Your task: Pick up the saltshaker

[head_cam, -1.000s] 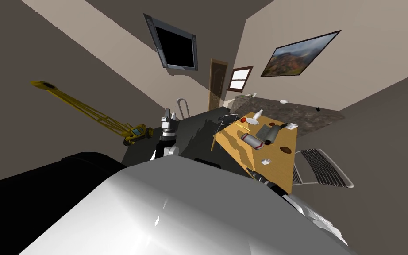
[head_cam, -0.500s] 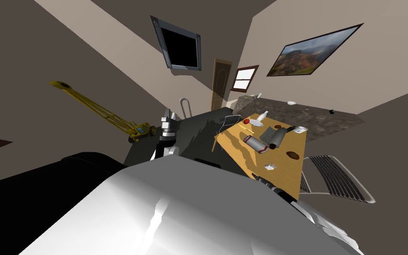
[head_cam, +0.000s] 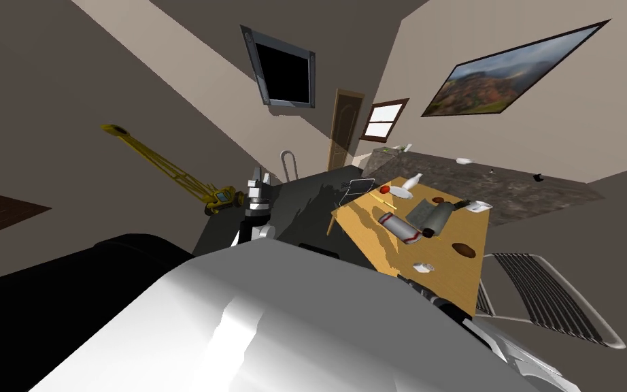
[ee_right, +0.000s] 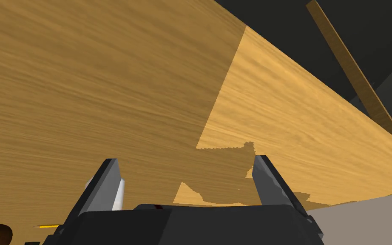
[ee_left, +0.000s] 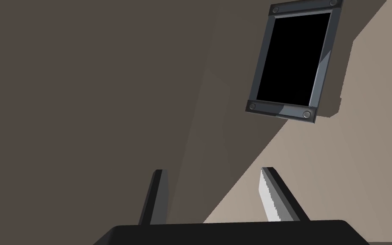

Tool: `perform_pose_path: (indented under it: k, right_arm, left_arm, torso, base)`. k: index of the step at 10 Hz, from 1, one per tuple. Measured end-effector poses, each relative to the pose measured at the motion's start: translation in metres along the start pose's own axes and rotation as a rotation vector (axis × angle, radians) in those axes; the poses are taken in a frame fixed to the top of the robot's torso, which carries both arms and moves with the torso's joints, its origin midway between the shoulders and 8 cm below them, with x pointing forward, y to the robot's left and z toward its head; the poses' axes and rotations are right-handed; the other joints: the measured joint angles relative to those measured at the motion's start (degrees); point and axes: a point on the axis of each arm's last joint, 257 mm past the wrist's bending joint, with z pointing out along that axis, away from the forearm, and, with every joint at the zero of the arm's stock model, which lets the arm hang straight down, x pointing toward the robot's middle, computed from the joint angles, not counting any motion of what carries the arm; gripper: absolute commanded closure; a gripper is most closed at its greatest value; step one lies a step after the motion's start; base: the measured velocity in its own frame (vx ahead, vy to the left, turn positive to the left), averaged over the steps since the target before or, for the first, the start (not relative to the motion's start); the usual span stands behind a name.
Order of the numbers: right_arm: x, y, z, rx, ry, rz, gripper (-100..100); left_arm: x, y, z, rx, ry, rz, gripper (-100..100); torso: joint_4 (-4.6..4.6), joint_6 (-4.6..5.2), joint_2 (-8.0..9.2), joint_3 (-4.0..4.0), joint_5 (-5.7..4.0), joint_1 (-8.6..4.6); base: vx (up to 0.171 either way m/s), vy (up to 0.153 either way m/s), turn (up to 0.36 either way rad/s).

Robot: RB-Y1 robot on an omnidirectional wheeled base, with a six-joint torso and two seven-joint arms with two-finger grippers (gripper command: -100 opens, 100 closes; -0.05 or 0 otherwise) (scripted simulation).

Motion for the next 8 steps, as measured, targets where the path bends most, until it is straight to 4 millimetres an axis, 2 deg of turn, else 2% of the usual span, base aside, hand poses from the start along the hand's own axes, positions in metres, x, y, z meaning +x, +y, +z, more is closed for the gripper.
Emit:
perform_pose_path:
  k: [2,4,5,6,8]
  right_arm:
    - [-0.001,-0.028,-0.004,0.053,0.022,-0.02,-100]
    - [0.006,-0.068,-0.02,0.139,0.053,-0.044,-100]
    - [0.007,-0.085,-0.025,0.177,0.065,-0.056,-100]
    - [0.007,-0.093,-0.03,0.192,0.072,-0.067,-100]
    - [0.005,-0.096,-0.034,0.199,0.074,-0.067,-100]
  left_arm:
    - [0.0,0.0,0.0,0.0,0.0,0.0,0]
    - [0.0,0.0,0.0,0.0,0.0,0.0,0]
    - [0.0,0.0,0.0,0.0,0.0,0.0,0]
    - [0.0,0.0,0.0,0.0,0.0,0.0,0]
    - [0.0,0.0,0.0,0.0,0.0,0.0,0]
  torso:
    - [-0.01,0.01,-0.05,-0.03,0.0,-0.03]
    - [-0.04,-0.01,-0.18,-0.11,-0.03,-0.07]
    - [-0.05,0.01,-0.21,-0.13,-0.03,-0.1]
    - [-0.04,0.06,-0.14,-0.09,-0.02,-0.04]
    - [0.01,0.06,0.11,0.05,0.0,0.1]
  base:
    - [0.069,-0.024,0.183]
    - [0.085,-0.044,0.214]
    - [0.067,-0.03,0.026]
    - [0.024,-0.007,-0.03]
    - [0.013,-0.005,0.071]
